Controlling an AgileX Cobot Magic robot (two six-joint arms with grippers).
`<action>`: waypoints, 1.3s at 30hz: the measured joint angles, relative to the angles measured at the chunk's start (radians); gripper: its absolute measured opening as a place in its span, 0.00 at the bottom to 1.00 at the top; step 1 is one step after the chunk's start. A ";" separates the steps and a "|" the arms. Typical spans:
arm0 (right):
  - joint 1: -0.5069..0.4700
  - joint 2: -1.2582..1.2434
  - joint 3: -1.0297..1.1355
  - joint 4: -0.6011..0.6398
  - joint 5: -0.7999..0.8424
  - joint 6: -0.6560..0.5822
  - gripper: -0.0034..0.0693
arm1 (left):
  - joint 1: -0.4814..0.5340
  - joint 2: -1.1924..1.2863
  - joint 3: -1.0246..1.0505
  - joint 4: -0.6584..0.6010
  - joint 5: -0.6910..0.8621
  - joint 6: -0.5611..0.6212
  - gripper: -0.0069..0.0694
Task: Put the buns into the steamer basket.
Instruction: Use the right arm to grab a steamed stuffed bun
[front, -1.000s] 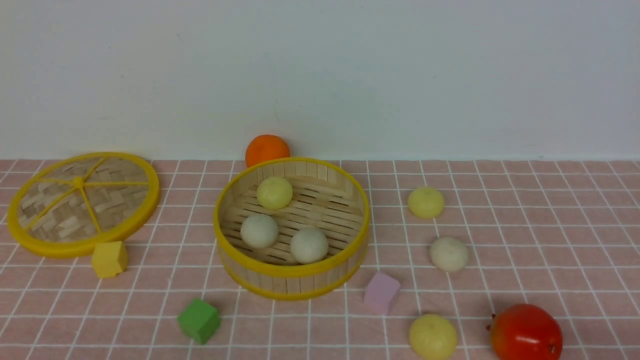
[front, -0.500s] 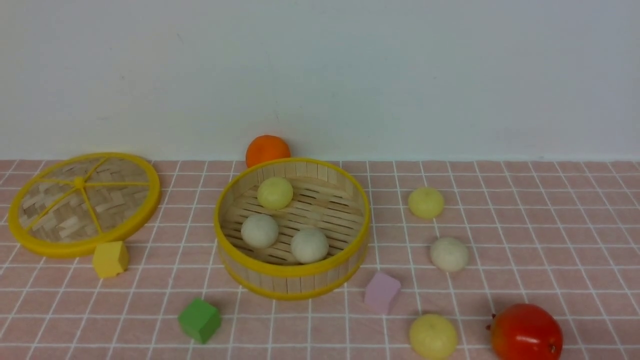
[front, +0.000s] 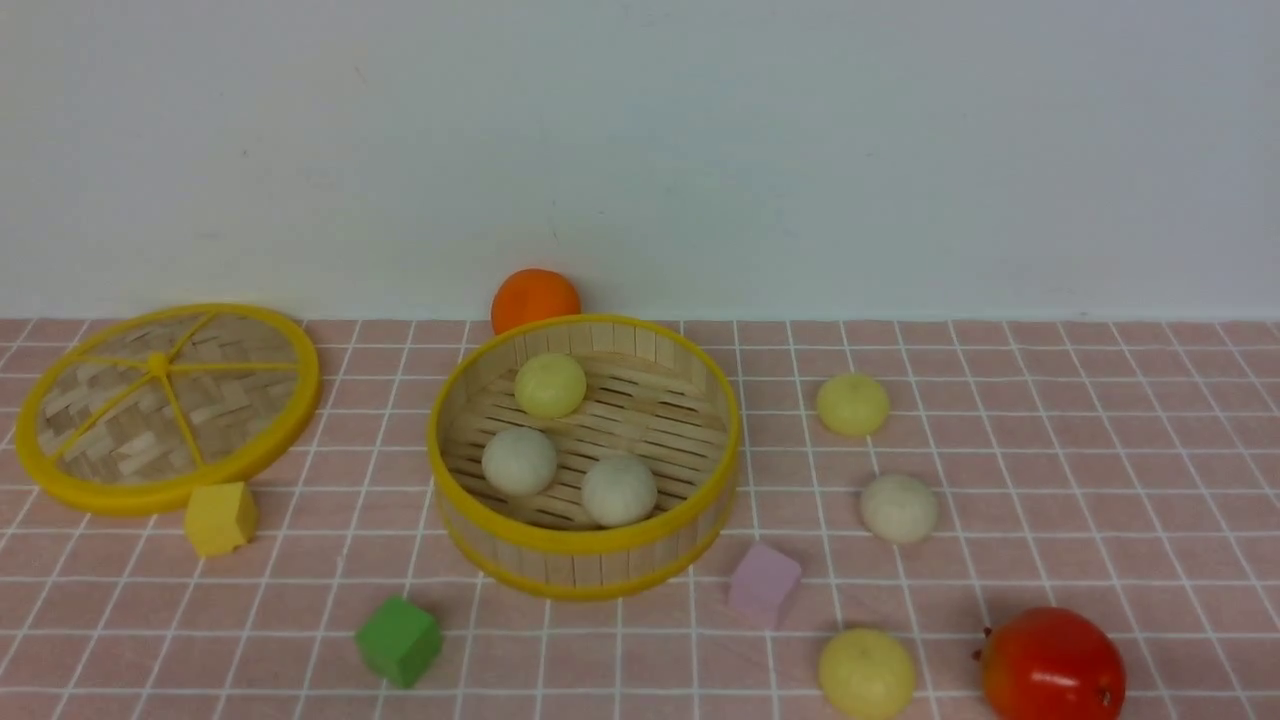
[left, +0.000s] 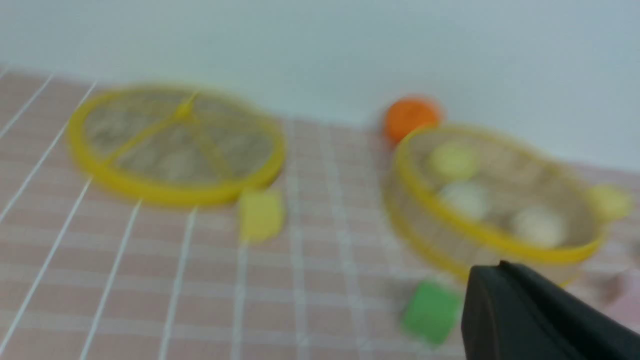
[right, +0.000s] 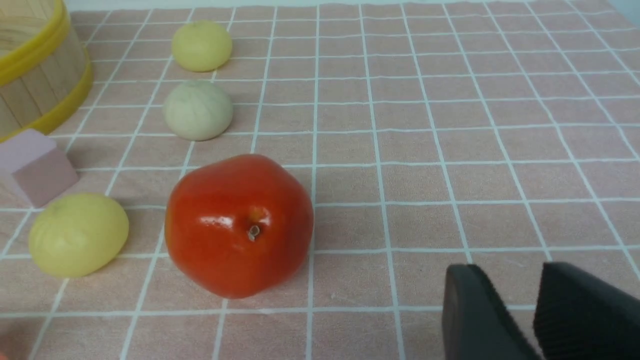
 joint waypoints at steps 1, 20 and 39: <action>0.000 0.000 0.000 0.000 0.000 0.000 0.38 | 0.013 0.000 0.037 0.000 -0.016 0.001 0.11; 0.000 0.000 0.000 -0.001 0.000 0.000 0.38 | 0.043 0.002 0.227 0.006 -0.125 0.005 0.11; 0.000 0.000 0.008 0.049 -0.173 0.001 0.38 | 0.043 0.002 0.227 0.006 -0.125 0.005 0.12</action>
